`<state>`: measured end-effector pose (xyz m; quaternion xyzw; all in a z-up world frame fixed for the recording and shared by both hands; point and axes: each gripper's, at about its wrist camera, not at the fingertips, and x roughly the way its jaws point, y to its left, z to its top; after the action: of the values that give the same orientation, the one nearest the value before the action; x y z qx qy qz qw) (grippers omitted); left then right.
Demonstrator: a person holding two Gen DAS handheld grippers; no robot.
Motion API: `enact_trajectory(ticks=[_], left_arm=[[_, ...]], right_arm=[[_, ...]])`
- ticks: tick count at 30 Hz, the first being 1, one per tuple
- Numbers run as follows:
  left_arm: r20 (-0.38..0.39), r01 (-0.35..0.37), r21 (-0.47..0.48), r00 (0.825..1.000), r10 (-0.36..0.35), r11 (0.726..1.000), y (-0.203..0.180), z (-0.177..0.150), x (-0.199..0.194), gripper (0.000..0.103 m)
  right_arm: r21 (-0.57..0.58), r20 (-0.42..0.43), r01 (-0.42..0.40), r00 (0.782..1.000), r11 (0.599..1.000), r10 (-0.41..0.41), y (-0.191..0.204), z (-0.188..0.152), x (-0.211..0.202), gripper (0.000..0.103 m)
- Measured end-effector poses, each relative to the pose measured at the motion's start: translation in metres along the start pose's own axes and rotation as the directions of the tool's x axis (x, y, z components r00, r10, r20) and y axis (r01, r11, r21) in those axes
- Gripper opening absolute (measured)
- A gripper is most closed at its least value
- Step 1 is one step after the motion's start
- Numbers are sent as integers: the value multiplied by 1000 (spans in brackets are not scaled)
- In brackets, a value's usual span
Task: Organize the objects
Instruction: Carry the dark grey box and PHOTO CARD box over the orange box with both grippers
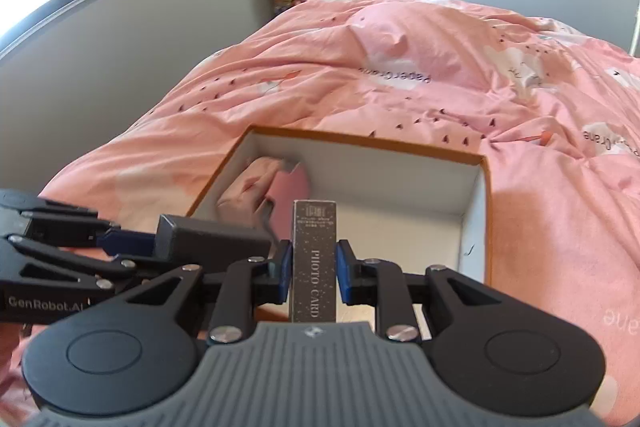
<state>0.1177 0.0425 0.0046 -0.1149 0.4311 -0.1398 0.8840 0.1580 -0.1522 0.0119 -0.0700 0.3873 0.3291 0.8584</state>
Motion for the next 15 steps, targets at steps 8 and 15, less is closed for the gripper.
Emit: enact_trajectory(ticks=[8,15], left_arm=[[-19,-34,0,999,34,999,0,20,42,37],[-120,22,-21,992,-24,1000,23,37,78,38]], right_arm=[[66,-19,72,997,995,-71,-17,14,43,24],[115,-71,104,993,988,-97,-30,17,82,24]])
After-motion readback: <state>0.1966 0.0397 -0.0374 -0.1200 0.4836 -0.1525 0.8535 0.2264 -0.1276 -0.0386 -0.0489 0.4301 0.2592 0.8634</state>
